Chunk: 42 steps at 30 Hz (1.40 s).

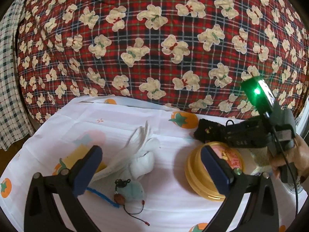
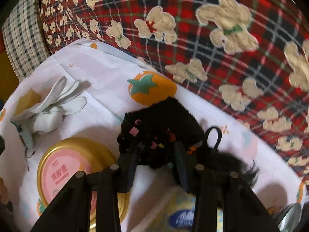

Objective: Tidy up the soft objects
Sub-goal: 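Grasp the black beaded hair braid with the right tool while the left tool grasps the black fuzzy cloth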

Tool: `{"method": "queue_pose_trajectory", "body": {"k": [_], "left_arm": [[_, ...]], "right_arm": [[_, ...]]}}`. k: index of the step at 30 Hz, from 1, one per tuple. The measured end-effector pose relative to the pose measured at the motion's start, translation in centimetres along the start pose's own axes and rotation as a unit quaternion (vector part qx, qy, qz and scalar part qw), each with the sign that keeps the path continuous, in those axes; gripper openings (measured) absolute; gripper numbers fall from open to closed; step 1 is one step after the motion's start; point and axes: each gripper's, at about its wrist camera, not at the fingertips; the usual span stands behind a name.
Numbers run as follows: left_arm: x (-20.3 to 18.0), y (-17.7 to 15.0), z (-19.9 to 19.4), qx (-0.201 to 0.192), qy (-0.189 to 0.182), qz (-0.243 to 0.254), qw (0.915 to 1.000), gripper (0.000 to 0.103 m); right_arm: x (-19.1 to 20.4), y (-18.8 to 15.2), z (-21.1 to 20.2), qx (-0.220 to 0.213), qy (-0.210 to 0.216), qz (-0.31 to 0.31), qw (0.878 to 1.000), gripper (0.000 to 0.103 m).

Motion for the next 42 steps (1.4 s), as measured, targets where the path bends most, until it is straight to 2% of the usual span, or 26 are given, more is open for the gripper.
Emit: {"method": "queue_pose_trajectory", "body": {"k": [2,4,10,13,17,20,26,31,32,35,38,41,42], "left_arm": [[0.0,0.0,0.0,-0.001,0.001,0.001,1.0000,0.103],[0.0,0.0,0.0,0.000,0.001,0.001,1.0000,0.103],[-0.1,-0.1,0.1,0.002,0.000,0.003,1.0000,0.103],[-0.3,-0.2,0.1,0.001,0.002,0.009,1.0000,0.103],[-0.5,-0.3,0.3,0.001,0.002,0.018,0.9998,0.103],[-0.7,-0.5,0.8,0.005,-0.009,0.023,0.9997,0.103],[-1.7,0.4,2.6,0.037,-0.071,0.011,0.9968,0.103],[-4.7,5.1,5.9,0.064,-0.098,0.060,0.9913,0.103],[-5.2,5.8,6.6,0.073,-0.105,0.070,0.9893,0.103],[-7.7,7.5,10.4,0.127,-0.146,0.107,0.9753,0.103],[-10.3,7.5,14.2,0.186,-0.167,0.147,0.9570,0.103],[-12.8,6.4,17.1,0.244,-0.188,0.182,0.9337,0.103],[-13.5,5.9,17.8,0.256,-0.186,0.195,0.9283,0.103]], "right_arm": [[-0.2,0.4,0.5,0.008,0.008,0.004,1.000,0.028],[-1.0,0.8,0.6,0.012,0.036,0.032,0.999,0.017],[-5.3,1.7,-2.6,-0.054,0.092,0.149,0.983,0.015],[-7.1,1.8,-4.6,-0.087,0.117,0.198,0.969,0.015],[-9.6,1.4,-8.5,-0.167,0.148,0.255,0.941,0.015],[-10.4,0.8,-10.8,-0.206,0.158,0.283,0.923,0.014],[-10.8,0.0,-15.2,-0.260,0.134,0.273,0.916,0.014],[-10.2,-1.0,-18.9,-0.323,0.085,0.257,0.907,0.014],[-10.1,-1.2,-19.4,-0.332,0.080,0.259,0.903,0.014],[-9.8,-1.3,-20.0,-0.348,0.077,0.264,0.896,0.014],[-10.1,-1.0,-20.0,-0.347,0.076,0.263,0.897,0.013],[-10.6,-0.9,-20.4,-0.349,0.073,0.263,0.897,0.013],[-10.6,-1.0,-20.6,-0.349,0.073,0.263,0.896,0.013]]}}
Point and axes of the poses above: each gripper's, at about its wrist camera, not at the fingertips, and z roughly the way its jaws point, x to its left, y to its top, and after that the axes turned 10 degrees about -x, right-handed
